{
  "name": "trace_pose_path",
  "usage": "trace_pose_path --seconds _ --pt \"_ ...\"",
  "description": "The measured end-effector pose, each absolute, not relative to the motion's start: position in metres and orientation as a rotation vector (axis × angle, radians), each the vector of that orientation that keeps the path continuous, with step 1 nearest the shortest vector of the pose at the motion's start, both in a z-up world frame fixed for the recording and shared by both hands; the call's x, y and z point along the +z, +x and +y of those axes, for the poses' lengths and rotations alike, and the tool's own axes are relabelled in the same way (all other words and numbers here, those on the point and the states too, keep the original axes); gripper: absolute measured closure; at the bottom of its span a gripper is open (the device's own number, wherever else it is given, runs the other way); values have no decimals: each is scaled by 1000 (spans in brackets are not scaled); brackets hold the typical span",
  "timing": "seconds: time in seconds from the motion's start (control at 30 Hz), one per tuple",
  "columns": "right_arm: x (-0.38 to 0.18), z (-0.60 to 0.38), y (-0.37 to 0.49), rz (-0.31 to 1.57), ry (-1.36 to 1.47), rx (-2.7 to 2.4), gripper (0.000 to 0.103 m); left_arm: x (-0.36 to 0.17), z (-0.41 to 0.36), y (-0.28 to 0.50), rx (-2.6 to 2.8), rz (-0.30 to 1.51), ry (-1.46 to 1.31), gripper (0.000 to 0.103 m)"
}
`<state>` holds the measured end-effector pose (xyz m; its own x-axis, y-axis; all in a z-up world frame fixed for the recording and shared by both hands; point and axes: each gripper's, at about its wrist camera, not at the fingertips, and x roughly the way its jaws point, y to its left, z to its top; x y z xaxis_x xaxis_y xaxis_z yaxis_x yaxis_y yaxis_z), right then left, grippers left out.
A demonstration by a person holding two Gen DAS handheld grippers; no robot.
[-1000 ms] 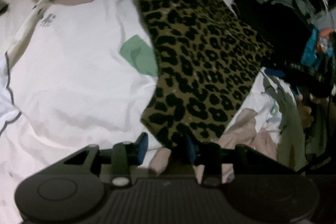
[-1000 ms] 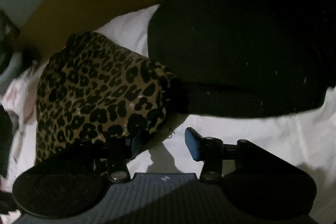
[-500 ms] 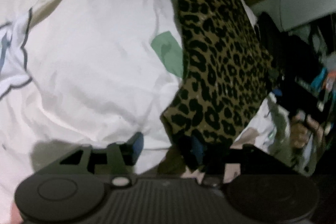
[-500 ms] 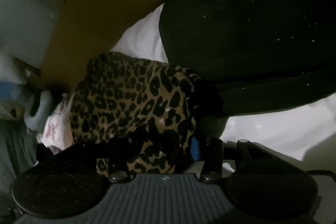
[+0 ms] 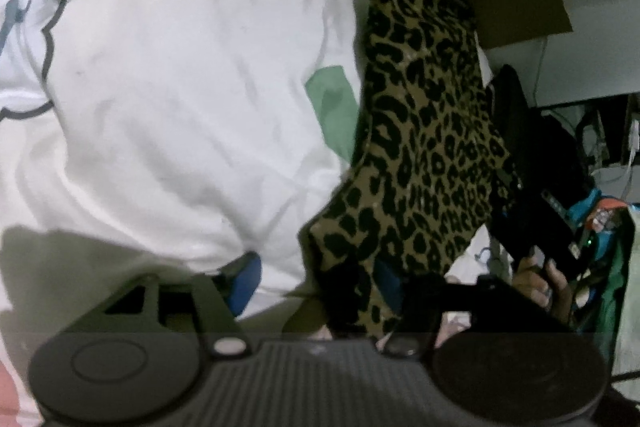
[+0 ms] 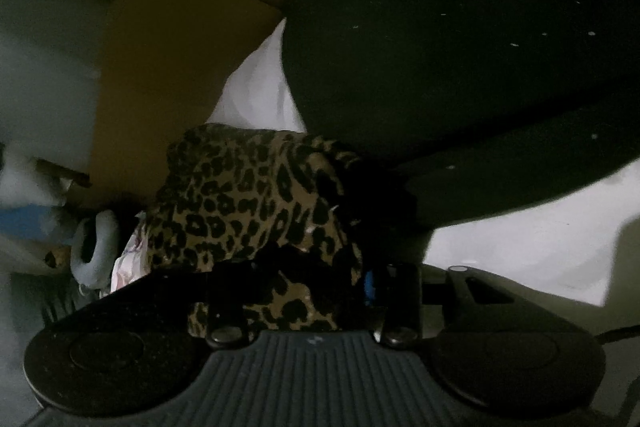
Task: Fold clothes
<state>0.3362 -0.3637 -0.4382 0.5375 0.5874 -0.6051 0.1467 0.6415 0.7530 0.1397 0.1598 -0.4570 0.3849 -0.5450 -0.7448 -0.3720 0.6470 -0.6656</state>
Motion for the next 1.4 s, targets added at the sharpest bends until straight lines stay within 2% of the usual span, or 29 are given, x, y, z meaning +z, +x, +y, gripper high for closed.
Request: trace_pose_path --seconds 0.03,0.07,0.5,0.53,0.57,0.6,0.93,1.23,1.33,1.4 --pt "-438 -362 336 992 873 325 75 -457 160 140 -134 1217 -921 38" --pt "-437 -361 336 988 883 337 76 -457 160 139 -133 1216 -925 38" --pt "-435 -371 344 933 921 268 76 -458 158 139 -142 1212 -962 38" --pt "-436 -371 346 933 919 267 80 -458 157 139 -145 1213 -965 38" --pt "-437 -368 346 941 896 266 91 -458 157 139 -148 1213 -969 38" --pt "-437 -366 347 948 875 265 96 -458 156 140 -151 1214 -971 38" --pt "-418 -370 344 894 828 244 97 -462 146 144 -201 1223 -986 37" --pt "-423 -372 339 908 810 220 97 -472 134 153 -260 1212 -1003 36" --pt "-426 -374 337 913 820 211 98 -476 126 151 -300 1147 -1007 20" --pt "-427 -373 336 912 824 206 98 -474 125 152 -295 1145 -1018 18"
